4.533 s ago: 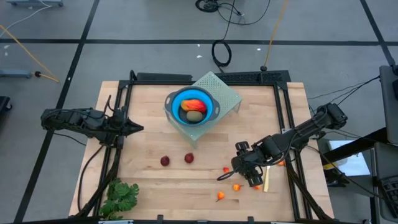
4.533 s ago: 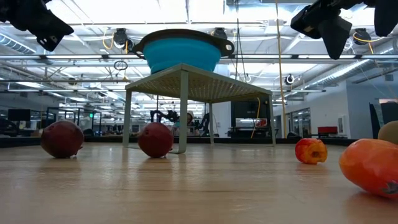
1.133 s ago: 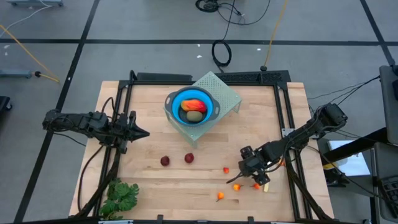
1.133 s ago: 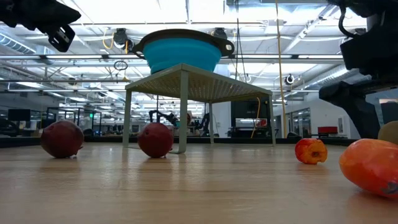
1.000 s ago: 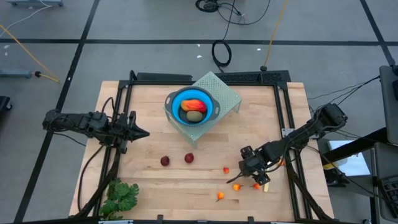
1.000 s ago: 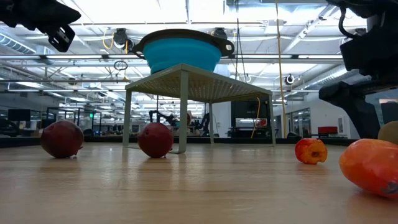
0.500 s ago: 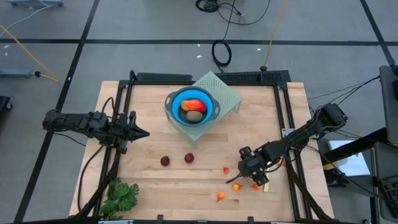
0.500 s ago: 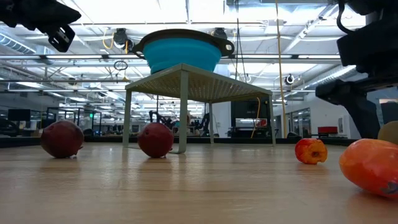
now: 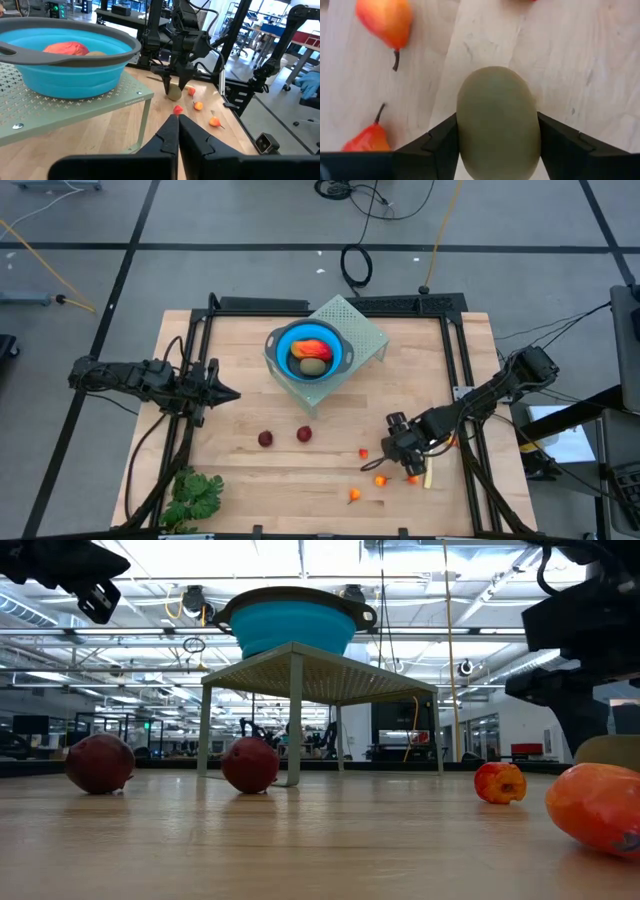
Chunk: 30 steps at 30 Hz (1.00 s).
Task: Pick & Place Fruit
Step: Put the kiwi into the collapsible colander on the shelf
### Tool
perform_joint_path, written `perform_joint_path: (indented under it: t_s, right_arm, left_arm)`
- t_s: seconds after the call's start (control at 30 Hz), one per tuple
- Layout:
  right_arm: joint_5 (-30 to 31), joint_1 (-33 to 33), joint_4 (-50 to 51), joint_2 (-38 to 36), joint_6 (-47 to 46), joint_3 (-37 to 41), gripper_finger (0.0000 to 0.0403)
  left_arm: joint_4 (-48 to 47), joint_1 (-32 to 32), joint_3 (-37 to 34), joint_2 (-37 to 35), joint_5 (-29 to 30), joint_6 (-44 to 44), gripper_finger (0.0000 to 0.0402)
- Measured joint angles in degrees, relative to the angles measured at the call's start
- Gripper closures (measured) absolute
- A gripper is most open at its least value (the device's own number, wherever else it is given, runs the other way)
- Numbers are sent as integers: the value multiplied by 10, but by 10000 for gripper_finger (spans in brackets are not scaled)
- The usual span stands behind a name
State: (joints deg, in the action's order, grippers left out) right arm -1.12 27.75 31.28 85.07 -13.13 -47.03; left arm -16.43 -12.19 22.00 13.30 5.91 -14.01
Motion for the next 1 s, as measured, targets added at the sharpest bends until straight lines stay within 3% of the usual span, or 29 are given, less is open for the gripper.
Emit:
perform_joint_path:
  t_s: [0.67,1.0]
  right_arm:
    - [11,-16,-29,-32,-362,0,187]
    - [13,-33,-108,-120,-434,0,187]
  left_arm:
    - [0,0,0,0,0,1,380]
    - [0,0,0,0,0,2,380]
